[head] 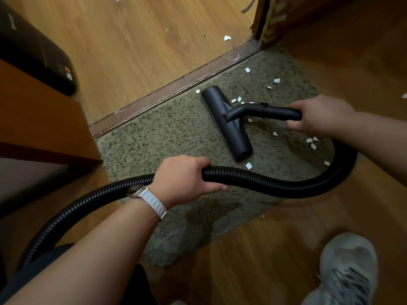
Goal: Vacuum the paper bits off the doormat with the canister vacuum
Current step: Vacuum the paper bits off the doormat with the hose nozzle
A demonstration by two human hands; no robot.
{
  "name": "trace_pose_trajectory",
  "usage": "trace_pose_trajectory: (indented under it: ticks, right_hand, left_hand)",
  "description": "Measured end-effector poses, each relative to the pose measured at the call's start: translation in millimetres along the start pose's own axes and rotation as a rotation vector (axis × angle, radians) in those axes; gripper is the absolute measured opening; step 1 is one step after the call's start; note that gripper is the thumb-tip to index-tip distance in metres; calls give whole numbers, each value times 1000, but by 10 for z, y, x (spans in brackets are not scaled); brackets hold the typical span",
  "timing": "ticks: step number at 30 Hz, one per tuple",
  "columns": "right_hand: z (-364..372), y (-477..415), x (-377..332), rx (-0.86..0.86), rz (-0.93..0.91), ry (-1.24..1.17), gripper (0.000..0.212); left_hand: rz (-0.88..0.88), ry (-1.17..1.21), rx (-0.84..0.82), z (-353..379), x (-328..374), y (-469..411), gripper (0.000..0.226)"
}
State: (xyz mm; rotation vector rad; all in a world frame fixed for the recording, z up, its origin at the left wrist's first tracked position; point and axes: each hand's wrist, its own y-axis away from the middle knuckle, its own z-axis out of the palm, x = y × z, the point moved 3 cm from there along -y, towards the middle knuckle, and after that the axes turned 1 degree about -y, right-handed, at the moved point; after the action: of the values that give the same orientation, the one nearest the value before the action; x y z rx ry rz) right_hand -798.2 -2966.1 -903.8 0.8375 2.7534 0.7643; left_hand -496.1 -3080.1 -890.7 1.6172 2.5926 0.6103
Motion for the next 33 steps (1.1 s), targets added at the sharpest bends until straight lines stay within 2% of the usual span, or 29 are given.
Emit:
trace_pose_trajectory:
  ticks: [10, 22, 33]
  right_hand:
    - [29, 8, 36, -10, 36, -60, 22]
    - [98, -154, -717, 50, -272, 85, 19]
    - [98, -170, -512, 62, -218, 66, 18]
  left_hand:
    - [-1, -4, 21, -46, -13, 39, 66]
    - [-29, -35, -19, -59, -161, 155, 58]
    - [-47, -31, -7, -62, -166, 112, 58]
